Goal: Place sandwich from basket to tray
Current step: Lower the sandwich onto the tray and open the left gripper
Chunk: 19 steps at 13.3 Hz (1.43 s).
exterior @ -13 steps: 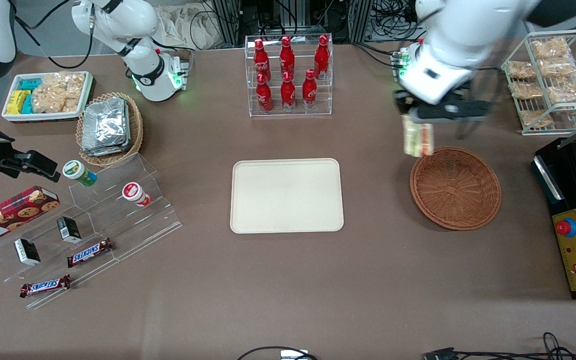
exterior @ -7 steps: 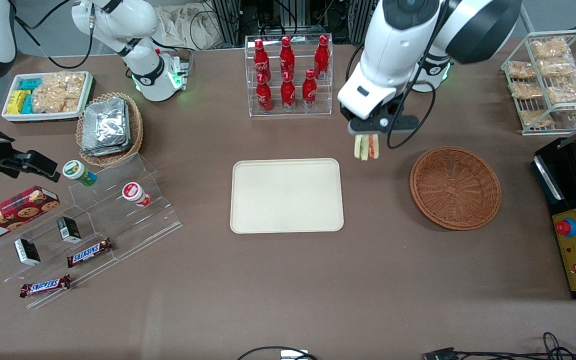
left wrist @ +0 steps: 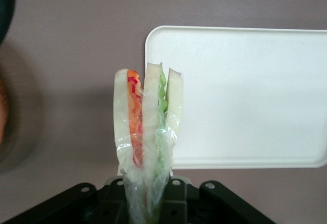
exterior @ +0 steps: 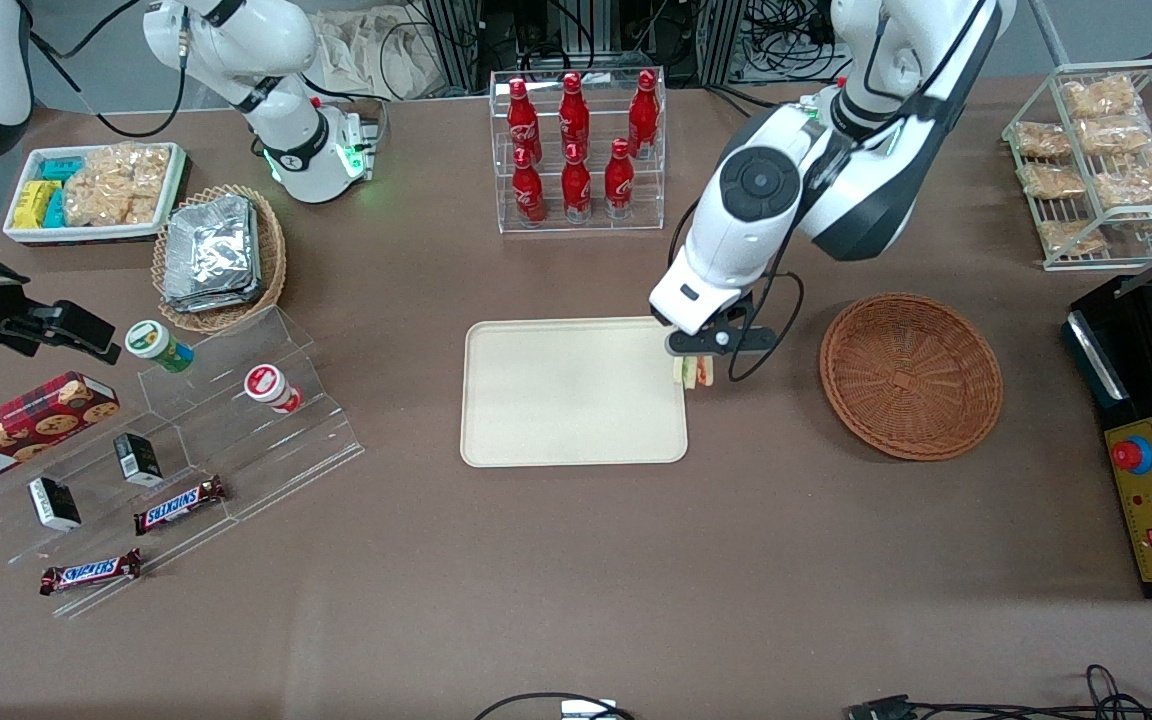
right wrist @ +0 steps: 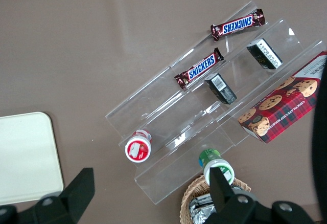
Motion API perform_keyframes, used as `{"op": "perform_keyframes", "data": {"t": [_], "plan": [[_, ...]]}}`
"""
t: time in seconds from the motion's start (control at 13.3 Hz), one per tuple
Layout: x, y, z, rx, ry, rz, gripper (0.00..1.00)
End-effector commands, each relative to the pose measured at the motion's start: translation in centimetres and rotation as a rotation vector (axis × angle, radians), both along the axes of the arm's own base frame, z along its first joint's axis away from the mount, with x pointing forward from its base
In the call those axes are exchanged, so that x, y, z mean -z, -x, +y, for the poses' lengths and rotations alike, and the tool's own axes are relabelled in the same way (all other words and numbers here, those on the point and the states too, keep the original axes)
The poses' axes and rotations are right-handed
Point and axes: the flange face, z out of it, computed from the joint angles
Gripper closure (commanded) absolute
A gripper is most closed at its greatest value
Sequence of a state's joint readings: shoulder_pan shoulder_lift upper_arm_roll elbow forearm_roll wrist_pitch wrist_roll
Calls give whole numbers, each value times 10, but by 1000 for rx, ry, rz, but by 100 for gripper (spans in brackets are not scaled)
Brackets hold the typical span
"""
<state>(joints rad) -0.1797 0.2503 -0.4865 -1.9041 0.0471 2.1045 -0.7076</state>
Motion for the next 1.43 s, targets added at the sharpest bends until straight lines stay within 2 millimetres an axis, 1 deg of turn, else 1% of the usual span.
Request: {"op": "perform_keyframes", "data": {"t": [0.0,0.15,0.3,0.38,0.53,0.6,0.68,0.75,0.9,1.13,1.2,1.35], "plan": [[47,-3,-17,-7,0,-24,86],[88,-5,-29,-17,-8,-42,86],[121,-5,-36,-13,-17,-66,86],[131,-5,-39,-21,-11,-70,86],[143,-8,-41,-29,-2,-64,86],[146,-7,-42,-25,-3,-63,78],[147,-8,-40,-29,-3,-60,22],[148,-10,-38,-26,-4,-59,0],[142,-14,-38,-31,-1,-65,0],[128,-22,-38,-41,-1,-78,0],[119,-23,-37,-39,-19,-76,0],[87,-37,-38,-54,-62,-64,0]]}}
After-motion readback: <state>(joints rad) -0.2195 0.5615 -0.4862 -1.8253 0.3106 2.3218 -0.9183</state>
